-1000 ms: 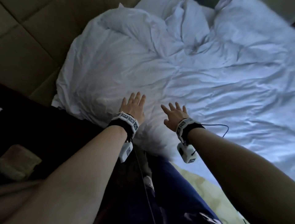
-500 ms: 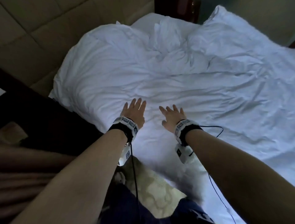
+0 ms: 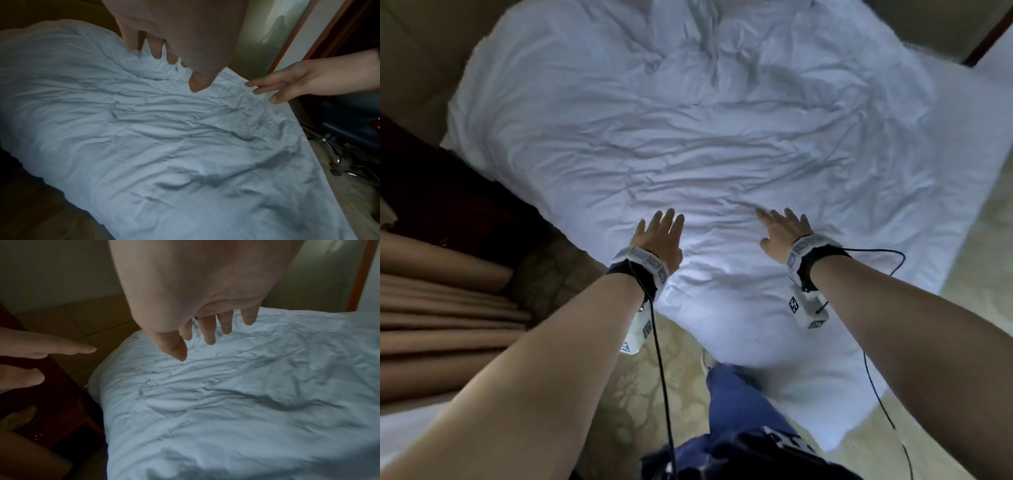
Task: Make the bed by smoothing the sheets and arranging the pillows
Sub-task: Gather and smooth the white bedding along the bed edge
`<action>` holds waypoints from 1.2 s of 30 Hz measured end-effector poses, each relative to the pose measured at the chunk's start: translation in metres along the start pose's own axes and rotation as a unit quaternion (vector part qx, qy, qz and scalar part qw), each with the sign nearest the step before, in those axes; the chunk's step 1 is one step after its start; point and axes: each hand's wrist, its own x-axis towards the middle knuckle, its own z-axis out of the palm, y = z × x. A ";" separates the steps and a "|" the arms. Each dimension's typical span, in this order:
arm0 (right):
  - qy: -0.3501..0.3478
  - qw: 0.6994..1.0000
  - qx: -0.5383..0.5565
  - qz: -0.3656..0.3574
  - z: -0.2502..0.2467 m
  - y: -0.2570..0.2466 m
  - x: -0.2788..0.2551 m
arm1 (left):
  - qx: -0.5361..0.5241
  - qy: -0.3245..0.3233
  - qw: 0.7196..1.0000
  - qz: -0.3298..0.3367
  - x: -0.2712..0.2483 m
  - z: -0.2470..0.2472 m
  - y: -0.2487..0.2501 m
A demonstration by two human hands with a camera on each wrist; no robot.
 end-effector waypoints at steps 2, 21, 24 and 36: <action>-0.004 1.000 0.004 0.011 0.025 0.030 -0.035 | 0.000 0.007 1.000 0.011 -0.022 0.012 0.038; -0.162 0.984 -0.072 -0.028 0.318 0.231 -0.235 | -0.082 -0.088 0.992 0.047 -0.179 0.251 0.338; -0.132 0.978 -0.121 -0.103 0.361 0.254 -0.213 | -0.119 -0.109 0.986 0.036 -0.165 0.297 0.396; 0.086 0.918 -0.199 -0.331 0.430 0.316 -0.085 | -0.192 0.059 0.971 -0.126 -0.023 0.385 0.521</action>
